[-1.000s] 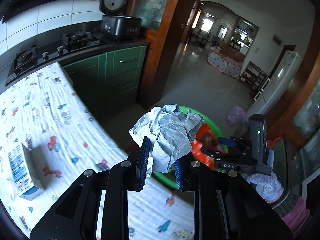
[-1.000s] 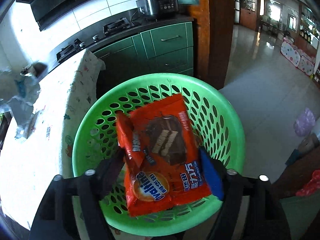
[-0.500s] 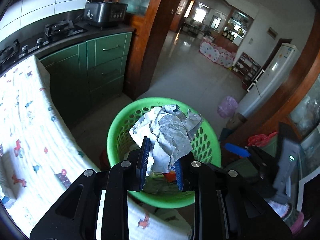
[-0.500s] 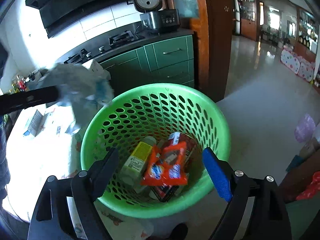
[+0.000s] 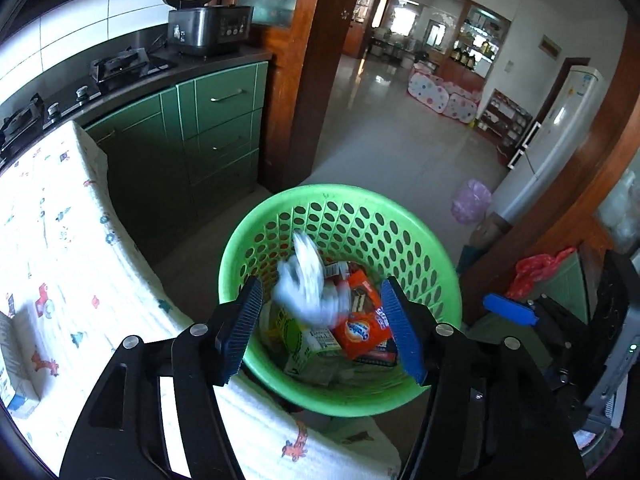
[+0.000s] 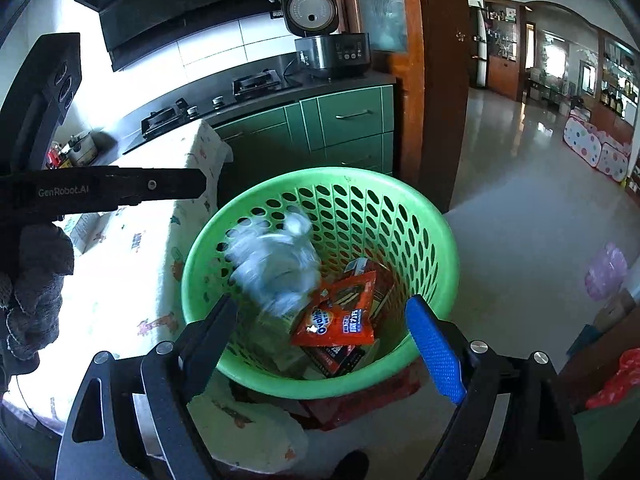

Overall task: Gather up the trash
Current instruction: 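Move both tools back over the table toward the milk carton and cup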

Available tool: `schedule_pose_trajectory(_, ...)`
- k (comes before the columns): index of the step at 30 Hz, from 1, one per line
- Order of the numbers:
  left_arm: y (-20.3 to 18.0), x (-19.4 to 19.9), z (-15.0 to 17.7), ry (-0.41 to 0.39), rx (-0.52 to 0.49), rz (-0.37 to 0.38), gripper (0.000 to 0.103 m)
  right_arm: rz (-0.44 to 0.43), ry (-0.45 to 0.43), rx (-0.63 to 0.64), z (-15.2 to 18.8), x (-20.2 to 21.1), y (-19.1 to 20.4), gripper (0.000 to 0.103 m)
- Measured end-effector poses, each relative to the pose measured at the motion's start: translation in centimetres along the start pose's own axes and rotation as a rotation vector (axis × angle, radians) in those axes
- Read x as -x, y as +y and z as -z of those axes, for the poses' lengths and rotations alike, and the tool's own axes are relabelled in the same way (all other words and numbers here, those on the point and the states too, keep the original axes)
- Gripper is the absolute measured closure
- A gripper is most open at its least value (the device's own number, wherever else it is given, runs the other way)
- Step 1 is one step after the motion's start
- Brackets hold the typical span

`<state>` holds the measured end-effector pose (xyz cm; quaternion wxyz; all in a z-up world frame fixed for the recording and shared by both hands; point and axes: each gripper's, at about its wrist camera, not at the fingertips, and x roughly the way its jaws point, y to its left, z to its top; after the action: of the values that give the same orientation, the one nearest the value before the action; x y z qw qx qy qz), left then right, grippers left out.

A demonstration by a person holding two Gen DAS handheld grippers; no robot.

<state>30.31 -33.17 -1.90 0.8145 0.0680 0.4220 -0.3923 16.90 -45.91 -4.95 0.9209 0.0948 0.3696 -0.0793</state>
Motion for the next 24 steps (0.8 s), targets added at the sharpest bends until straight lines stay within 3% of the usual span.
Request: schedule_pose_trajectory(24, 5.8, 14.5, 8.2, -0.141, 0.094, -0.200, 0.029, -0.074, -0.022, 0.052, 1.0, 3.0, 7.8, 0.015)
